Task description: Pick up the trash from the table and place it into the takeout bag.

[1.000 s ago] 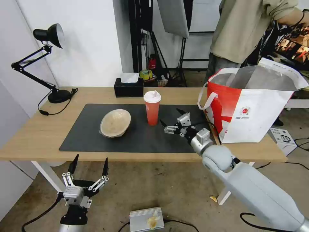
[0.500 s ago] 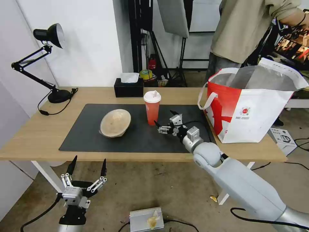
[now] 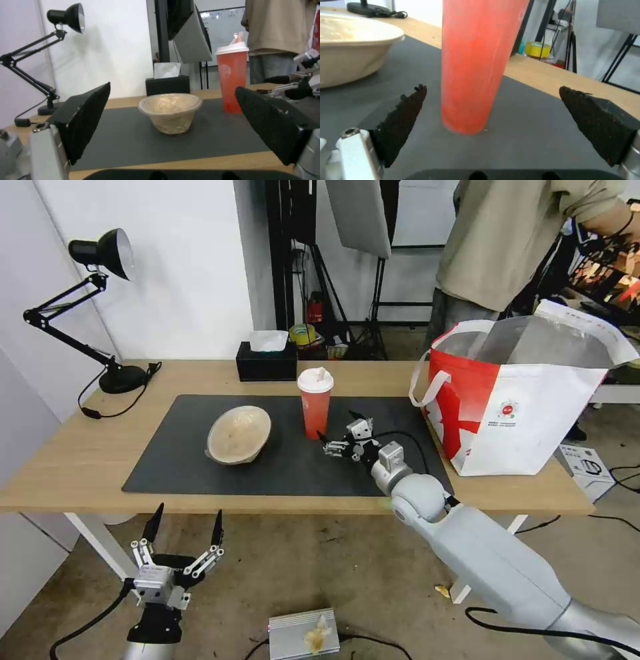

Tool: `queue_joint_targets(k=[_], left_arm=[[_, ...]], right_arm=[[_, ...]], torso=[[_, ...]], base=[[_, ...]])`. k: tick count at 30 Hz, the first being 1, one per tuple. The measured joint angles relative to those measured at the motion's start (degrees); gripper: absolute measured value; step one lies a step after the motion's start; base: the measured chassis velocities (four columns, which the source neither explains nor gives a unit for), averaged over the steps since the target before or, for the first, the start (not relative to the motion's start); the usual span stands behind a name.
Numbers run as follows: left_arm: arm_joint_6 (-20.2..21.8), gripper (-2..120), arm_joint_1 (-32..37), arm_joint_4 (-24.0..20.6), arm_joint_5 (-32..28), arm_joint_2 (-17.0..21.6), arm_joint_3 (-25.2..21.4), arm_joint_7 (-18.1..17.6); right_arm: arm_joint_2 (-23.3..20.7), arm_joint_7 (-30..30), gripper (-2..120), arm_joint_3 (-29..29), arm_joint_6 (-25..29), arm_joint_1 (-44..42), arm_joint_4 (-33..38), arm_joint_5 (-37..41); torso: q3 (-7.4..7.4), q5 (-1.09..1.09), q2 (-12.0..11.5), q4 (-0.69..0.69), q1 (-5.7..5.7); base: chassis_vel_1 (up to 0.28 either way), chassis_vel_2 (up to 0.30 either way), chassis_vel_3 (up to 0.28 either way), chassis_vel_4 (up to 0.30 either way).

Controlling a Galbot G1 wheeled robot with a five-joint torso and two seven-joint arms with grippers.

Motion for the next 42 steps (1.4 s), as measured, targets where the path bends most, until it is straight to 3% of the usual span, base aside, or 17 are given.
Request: queue_joint_targets(k=[42], left_arm=[[0.4,100,-2.4,4.4,-0.5,1.8,0.3,-0.2]], right_arm=[[6.4,-0.6,100,-1.3,2.8,3.6,-10.0,-2.4]], torso=[[0.0,0.0,0.0,0.0,0.0]], base=[[0.0,0.0,0.0,0.0]])
